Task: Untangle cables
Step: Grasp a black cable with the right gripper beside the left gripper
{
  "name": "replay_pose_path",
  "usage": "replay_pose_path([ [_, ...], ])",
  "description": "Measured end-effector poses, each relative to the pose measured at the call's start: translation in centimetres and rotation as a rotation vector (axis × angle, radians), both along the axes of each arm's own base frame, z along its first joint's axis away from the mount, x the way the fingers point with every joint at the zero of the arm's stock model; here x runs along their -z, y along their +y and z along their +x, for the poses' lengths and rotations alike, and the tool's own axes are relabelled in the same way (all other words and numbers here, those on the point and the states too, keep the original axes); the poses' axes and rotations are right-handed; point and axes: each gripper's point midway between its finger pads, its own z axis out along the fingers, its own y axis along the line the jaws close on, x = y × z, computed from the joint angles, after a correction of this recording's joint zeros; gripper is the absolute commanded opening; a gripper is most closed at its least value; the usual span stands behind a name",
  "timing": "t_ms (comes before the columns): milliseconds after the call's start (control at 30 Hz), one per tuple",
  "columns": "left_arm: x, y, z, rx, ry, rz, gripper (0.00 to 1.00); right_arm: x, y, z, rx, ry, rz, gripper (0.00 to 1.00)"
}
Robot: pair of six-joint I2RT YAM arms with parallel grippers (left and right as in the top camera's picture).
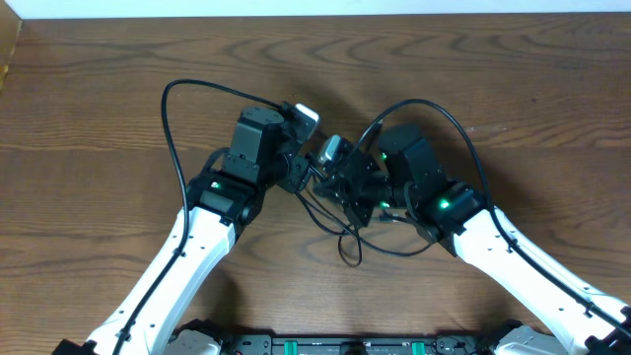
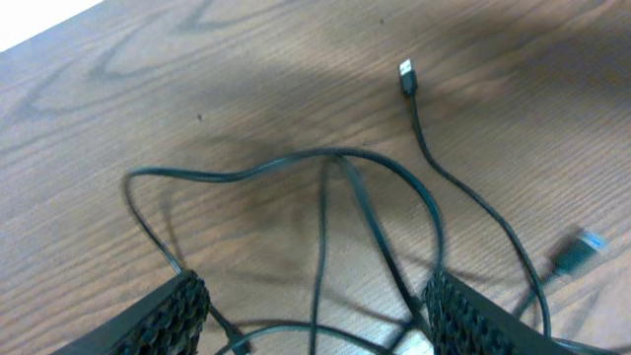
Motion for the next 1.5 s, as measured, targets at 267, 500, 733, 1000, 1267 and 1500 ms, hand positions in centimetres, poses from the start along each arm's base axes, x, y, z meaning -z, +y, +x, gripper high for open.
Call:
replay_pose_path([
  [267,0.3,1.3,-0.5,-0.028,0.025,0.028,0.65,-2.5,0.9,1.8,0.046,-0.088,0.103,0.01],
  [500,1.0,1.6,-1.2,-0.011,0.063,0.048,0.66,-2.6,0.2,3.1,0.103,-0.1,0.096,0.01],
  [733,1.4,-0.6,-3.0,0.128,0.111,0.004,0.66,-2.6,-2.7,6.0,0.207,-0.109,0.087,0.01],
  [1000,-0.3,-3.8,-3.8,0.29,0.077,-0.121,0.66,-0.3,-8.6,9.3,0.393,-0.033,0.003,0.01],
  [1267,-2.4,-5.4,-3.1,0.352,-0.008,-0.198,0.66,-1.2,-8.1,9.1,0.352,-0.04,0.048,0.01],
  [1500,-2.3,-4.3,-1.8,0.282,-0.047,-0.137,0.66,-3.0,-7.1,7.8,0.267,-0.053,0.114,0.01],
])
